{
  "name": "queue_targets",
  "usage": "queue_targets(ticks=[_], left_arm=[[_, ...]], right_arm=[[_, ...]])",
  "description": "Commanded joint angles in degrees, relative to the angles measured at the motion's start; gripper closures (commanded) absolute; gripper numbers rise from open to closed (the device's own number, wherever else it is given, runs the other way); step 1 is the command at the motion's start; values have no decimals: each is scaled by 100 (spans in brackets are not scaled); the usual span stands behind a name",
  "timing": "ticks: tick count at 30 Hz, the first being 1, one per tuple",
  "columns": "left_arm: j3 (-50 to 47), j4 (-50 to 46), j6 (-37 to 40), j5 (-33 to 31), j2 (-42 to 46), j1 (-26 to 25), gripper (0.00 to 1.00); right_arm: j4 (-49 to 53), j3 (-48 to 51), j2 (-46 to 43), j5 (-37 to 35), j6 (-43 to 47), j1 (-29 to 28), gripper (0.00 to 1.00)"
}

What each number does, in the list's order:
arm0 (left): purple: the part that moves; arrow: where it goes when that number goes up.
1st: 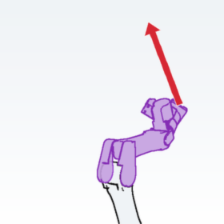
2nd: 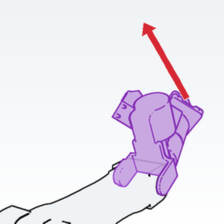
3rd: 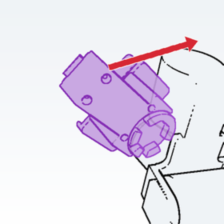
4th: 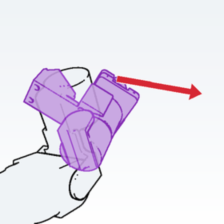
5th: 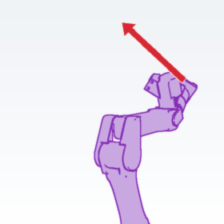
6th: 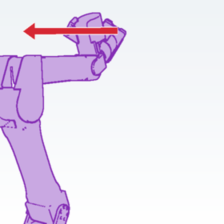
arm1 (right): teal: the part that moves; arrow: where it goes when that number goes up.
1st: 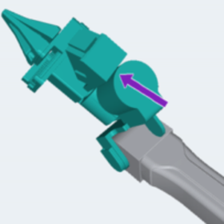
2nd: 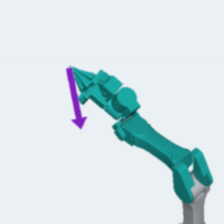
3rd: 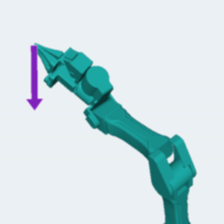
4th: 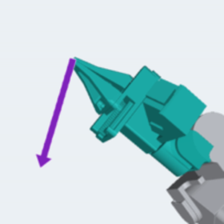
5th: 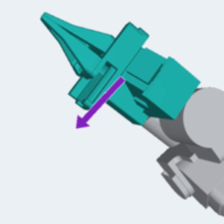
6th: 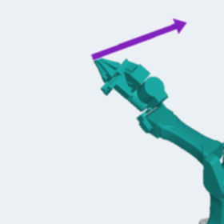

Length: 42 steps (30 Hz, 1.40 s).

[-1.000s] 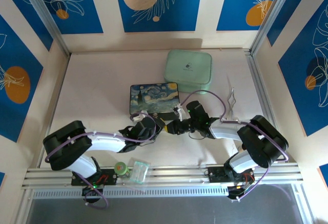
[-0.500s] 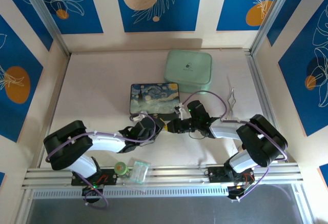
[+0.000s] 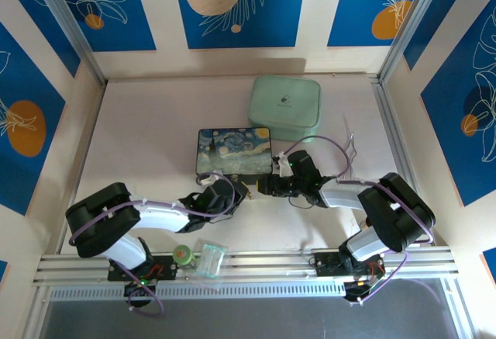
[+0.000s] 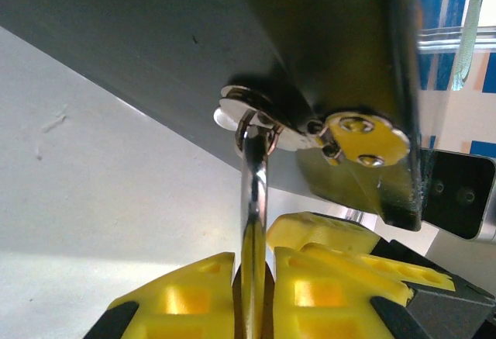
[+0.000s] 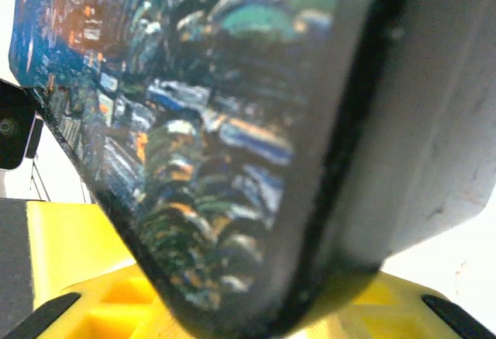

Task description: Unlock a padlock with a key

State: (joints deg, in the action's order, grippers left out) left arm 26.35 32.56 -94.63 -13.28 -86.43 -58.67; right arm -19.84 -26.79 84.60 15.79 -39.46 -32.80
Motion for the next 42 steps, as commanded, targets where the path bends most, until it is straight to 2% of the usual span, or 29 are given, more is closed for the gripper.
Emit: queue_targets(ticks=[1, 5, 14, 17, 21, 25, 29, 33, 37, 42], left_arm=[[1, 121, 50, 108, 47, -38, 100], [-31, 109, 42, 81, 48, -30, 100], [12, 106, 50, 115, 70, -17, 100], [17, 111, 50, 115, 67, -13, 100], [37, 70, 41, 132, 65, -12, 100], [46, 68, 41, 141, 76, -12, 100], [63, 41, 63, 150, 83, -17, 100], [96, 9, 67, 185, 74, -21, 100], [103, 19, 74, 229, 57, -21, 100], [50, 69, 43, 230, 61, -21, 100]], right_arm=[[-89, 148, -76, -6, 74, -98, 61], [-277, 187, -148, 177, 127, -196, 57], [-1216, 449, 92, 599, -244, -345, 59], [-1088, 521, -46, 218, -5, -560, 58], [279, 129, -398, -1173, 984, -1354, 56], [831, -117, -425, -1929, 1395, -1710, 56], [883, -205, -369, -2253, 1467, -1884, 56], [1137, -450, -270, -3147, 1658, -2189, 63], [915, -507, -243, -3124, 1679, -2192, 68], [695, -456, -233, -2644, 1558, -1977, 76]])
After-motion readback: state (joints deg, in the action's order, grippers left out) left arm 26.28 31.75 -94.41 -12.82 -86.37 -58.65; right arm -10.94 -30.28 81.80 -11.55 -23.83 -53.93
